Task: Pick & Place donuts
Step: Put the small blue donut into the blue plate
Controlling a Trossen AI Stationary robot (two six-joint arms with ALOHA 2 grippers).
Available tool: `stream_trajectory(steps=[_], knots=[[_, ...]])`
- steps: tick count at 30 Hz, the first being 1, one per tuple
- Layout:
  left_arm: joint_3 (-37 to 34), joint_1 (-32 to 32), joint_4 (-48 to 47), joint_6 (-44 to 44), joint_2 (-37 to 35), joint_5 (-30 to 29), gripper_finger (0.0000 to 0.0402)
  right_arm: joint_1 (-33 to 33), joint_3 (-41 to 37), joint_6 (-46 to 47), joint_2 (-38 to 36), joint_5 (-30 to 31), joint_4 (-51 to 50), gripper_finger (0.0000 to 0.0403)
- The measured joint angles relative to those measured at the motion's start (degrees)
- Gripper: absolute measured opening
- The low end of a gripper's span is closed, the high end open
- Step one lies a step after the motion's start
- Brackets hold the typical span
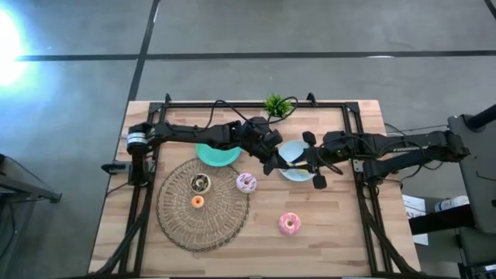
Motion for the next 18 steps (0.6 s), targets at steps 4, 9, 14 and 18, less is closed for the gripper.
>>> stream_trajectory(steps=[4,9,14,18], knots=[[0.0,-0.2,0.0,-2.3,0.0,-1.7,0.0008,0.0,0.0,3.2,0.0,0.2,-1.0,0.0015],[0.1,-0.2,-1.5,-2.8,-0.1,-5.7,0.0059,0.0,-0.1,7.7,0.1,1.2,-3.9,0.0014],[0.1,-0.2,-3.1,-2.8,-0.1,-9.1,0.0122,-0.1,-0.1,11.6,0.0,4.9,-7.4,0.0013],[0.1,-1.2,-4.1,-0.8,-1.2,-13.7,0.0147,-3.5,-0.1,18.8,0.4,10.7,-13.0,0.0013]])
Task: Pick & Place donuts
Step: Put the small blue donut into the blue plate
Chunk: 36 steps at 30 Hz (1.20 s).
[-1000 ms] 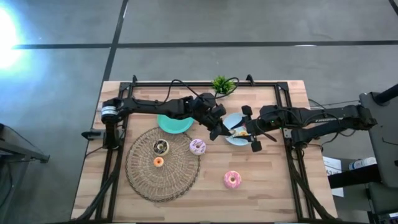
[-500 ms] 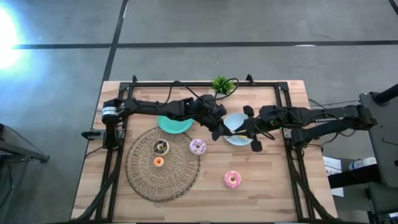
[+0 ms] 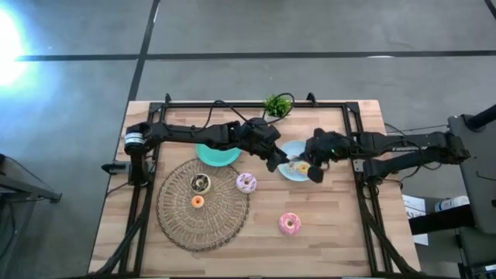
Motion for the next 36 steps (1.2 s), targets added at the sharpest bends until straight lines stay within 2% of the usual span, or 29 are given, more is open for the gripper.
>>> stream_trajectory(steps=[2,6,10,13,20,22,26,29,32,36], knots=[[0.0,-1.3,-1.5,1.8,-1.6,-3.7,0.0147,-3.1,-0.5,1.7,0.4,-0.7,-1.7,0.0013],[0.0,-4.8,-3.8,5.2,-4.6,-8.5,0.0144,-10.2,-1.6,3.0,2.9,-7.5,-1.7,0.0013],[0.0,-8.0,-5.8,6.9,-7.2,-14.7,0.0142,-17.0,-1.8,5.7,8.5,-14.7,-2.3,0.0013],[0.0,-9.8,-7.1,7.1,-9.1,-18.4,0.0142,-20.4,-1.7,4.2,13.6,-16.6,-2.0,0.0022],[0.0,-13.0,-9.5,7.1,-12.3,-26.0,0.0141,-23.3,0.9,-2.0,23.8,-16.5,-1.1,0.0069],[0.0,-14.0,-10.2,7.1,-12.9,-28.3,0.0141,-23.6,1.7,-2.6,25.3,-14.9,-0.9,0.0078],[0.0,-15.8,-12.1,7.0,-13.3,-32.6,0.0142,-23.7,3.3,-4.1,26.5,-9.5,-1.5,0.0086],[0.0,-16.6,-13.0,6.5,-13.3,-34.5,0.0142,-23.7,4.3,-5.5,26.7,-7.9,-2.6,0.0092],[0.0,-16.9,-13.7,5.9,-13.3,-35.0,0.0142,-23.7,4.6,-6.3,26.7,-7.5,-4.2,0.0103],[0.0,-16.8,-14.0,5.8,-13.3,-35.2,0.0142,-23.7,4.6,-6.4,26.4,-3.1,-6.1,0.0116]])
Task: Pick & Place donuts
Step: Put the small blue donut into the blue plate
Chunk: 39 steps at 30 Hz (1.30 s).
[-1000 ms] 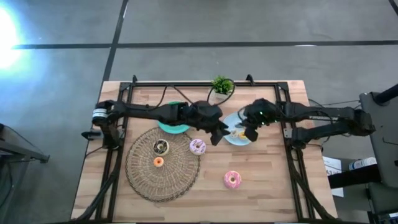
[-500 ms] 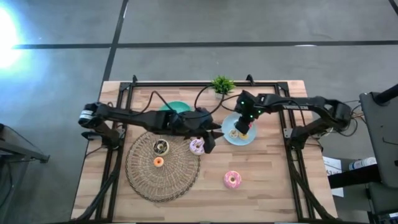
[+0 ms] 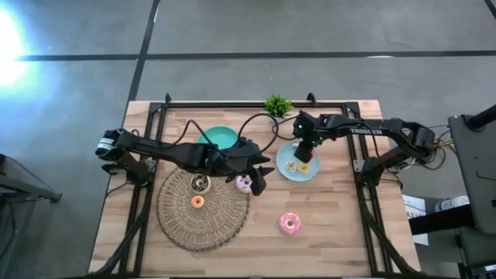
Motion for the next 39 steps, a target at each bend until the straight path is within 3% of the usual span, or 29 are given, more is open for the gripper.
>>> stream_trajectory(steps=[4,15,31,39], knots=[[0.0,0.0,0.0,0.3,0.0,0.0,0.0142,0.0,0.0,-0.5,0.1,3.5,-1.9,0.0109],[0.0,0.0,-0.3,0.3,0.0,0.0,0.0142,-1.3,0.0,-1.4,0.2,4.3,0.7,0.0058],[0.0,0.0,-0.9,-0.1,0.0,0.0,0.0142,-4.7,0.0,-1.9,3.7,4.3,3.1,0.0054],[0.0,0.0,-1.3,-0.1,0.0,-0.1,0.0142,-4.7,0.0,-6.9,3.7,4.3,4.2,0.0054]])
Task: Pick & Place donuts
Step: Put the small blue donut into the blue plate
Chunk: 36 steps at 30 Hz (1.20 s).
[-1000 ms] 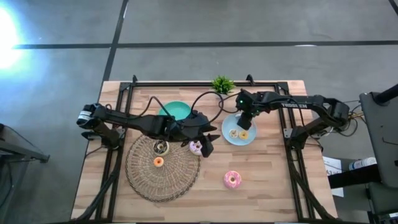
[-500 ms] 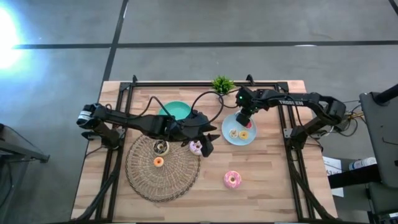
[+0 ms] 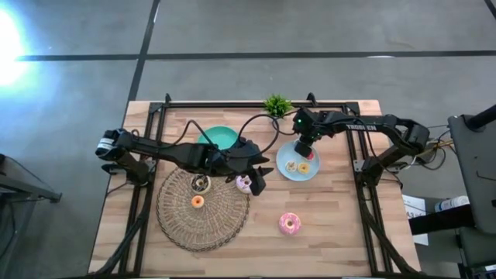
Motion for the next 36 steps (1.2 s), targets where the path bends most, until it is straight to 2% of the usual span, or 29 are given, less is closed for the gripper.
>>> stream_trajectory(steps=[9,19,24,34,36], knots=[[0.0,0.0,-0.3,0.0,0.0,-1.5,0.0142,0.9,0.0,-15.4,-0.2,-0.8,-0.1,0.0054],[0.0,0.0,-0.7,0.0,0.0,-2.9,0.0142,0.9,-0.6,-17.7,0.1,-1.6,1.3,0.0054],[0.0,0.0,-0.9,0.4,0.0,-3.5,0.0142,0.9,-0.7,-15.7,-0.6,-2.1,1.3,0.0058],[-0.4,0.0,-1.7,0.4,0.0,-4.5,0.0142,1.6,-0.7,-16.3,-4.8,-1.9,2.1,0.0141],[-1.2,0.0,-1.7,0.4,0.0,-4.7,0.0142,3.0,-0.8,-18.3,-5.9,-3.7,1.0,0.0155]])
